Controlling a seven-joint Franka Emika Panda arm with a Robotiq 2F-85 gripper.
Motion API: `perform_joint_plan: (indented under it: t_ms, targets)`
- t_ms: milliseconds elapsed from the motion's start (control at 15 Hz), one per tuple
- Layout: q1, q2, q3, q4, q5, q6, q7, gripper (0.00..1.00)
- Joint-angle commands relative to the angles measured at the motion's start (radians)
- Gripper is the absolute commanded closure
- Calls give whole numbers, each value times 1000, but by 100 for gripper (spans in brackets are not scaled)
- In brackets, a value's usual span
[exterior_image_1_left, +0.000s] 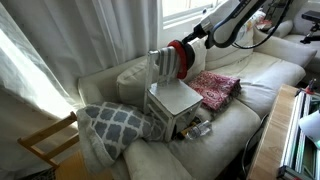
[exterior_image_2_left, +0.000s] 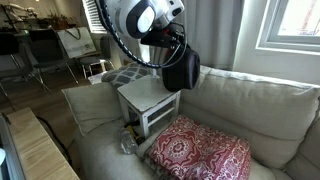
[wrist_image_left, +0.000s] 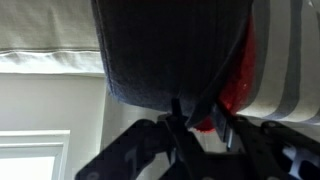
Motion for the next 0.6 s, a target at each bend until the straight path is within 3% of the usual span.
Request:
perform_joint_plan:
  t_ms: [0, 133, 533]
  targets:
    - [-31, -3, 31, 5, -9, -48, 25, 93]
    - [-41, -2, 43, 5, -10, -55, 30, 100]
    - [-76, -12, 73, 4, -7, -60, 36, 99]
